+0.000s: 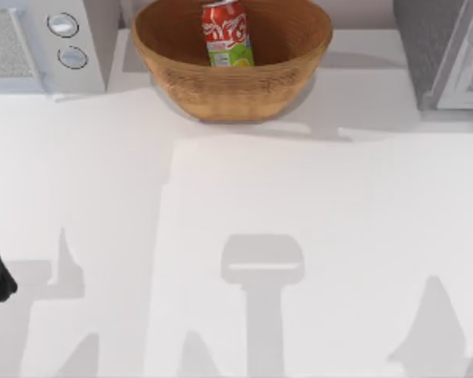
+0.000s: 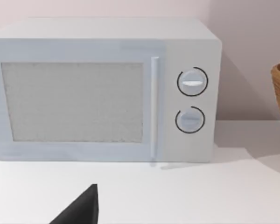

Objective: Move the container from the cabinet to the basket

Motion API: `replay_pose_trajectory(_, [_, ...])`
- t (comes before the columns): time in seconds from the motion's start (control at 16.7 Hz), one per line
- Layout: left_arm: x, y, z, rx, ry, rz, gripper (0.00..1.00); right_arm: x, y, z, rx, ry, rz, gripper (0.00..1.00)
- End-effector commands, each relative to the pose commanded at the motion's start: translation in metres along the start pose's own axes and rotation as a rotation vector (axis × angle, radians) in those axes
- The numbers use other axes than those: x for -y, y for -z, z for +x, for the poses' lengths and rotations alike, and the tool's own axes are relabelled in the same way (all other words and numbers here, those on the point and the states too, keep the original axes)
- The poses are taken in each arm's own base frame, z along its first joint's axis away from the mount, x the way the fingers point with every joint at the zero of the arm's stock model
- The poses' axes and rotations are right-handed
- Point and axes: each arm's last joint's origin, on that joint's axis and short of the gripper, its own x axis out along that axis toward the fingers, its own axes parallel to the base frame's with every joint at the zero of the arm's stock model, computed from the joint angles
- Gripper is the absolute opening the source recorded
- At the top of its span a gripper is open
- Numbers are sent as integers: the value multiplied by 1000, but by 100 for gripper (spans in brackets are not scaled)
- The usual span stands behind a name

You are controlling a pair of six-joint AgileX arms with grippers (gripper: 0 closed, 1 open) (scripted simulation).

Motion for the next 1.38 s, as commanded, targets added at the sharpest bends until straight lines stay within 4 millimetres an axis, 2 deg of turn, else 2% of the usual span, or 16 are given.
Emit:
replay_pose_trajectory(0.24, [0,0,0,0,0,0,100,50,21,-4,-12,-1,10,100])
replay_pose_trajectory(0.42, [0,0,0,0,0,0,100,71,32,-11,-12,0,10,100])
replay_pose_trajectory(0.9, [0,0,0,0,0,0,100,76,33,-12,-14,-1,12,100])
replay_pose_trajectory(1.14, [0,0,0,0,0,0,100,101,8,-1,-11,4,7,100])
replay_pose_trajectory(1.38, [0,0,0,0,0,0,100,135,-48,16,-19,3,19,100])
